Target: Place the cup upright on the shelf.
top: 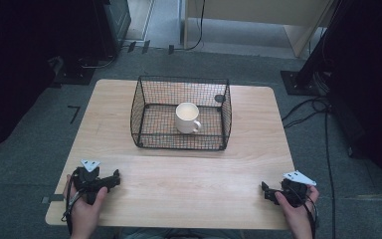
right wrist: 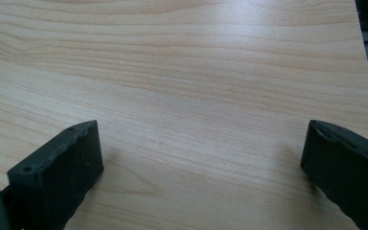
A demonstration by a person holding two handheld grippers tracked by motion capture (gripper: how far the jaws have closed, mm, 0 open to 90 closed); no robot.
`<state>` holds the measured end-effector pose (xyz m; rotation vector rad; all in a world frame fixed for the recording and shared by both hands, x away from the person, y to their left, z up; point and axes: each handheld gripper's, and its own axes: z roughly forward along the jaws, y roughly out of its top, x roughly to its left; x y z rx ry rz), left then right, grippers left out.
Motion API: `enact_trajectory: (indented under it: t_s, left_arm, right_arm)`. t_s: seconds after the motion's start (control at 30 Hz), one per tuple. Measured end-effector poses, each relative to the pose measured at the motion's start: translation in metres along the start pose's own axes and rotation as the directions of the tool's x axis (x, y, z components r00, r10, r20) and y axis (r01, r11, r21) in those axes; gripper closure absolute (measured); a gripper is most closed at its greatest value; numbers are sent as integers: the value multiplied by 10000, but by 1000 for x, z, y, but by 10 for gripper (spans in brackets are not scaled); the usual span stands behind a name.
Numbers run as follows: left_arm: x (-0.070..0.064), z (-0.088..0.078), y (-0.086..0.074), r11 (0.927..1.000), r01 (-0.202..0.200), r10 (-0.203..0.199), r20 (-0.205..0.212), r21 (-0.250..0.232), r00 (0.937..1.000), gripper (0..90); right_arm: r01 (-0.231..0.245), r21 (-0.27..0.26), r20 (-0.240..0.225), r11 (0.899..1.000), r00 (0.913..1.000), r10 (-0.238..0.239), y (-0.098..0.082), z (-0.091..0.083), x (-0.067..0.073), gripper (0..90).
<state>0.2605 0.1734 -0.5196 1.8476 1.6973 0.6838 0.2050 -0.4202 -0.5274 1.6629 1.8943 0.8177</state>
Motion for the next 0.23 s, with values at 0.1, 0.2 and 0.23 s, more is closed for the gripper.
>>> enact_trajectory:
  t_s: [0.1, 0.2, 0.23]
  left_arm:
    - [-1, 0, 0, 10000, 10, -10, -21, 8, 10000, 0]
    - [-1, 1, 1, 10000, 13, -13, -28, 6, 10000, 0]
    - [-1, 1, 1, 10000, 19, -19, -30, -1, 10000, 0]
  right_arm:
    - [3, 0, 1, 10000, 10000, -3, 0, 0, 0, 0]
    - [4, -2, -2, 10000, 10000, -4, 0, 0, 0, 0]
    - [1, -3, -4, 10000, 10000, -1, 0, 0, 0, 0]
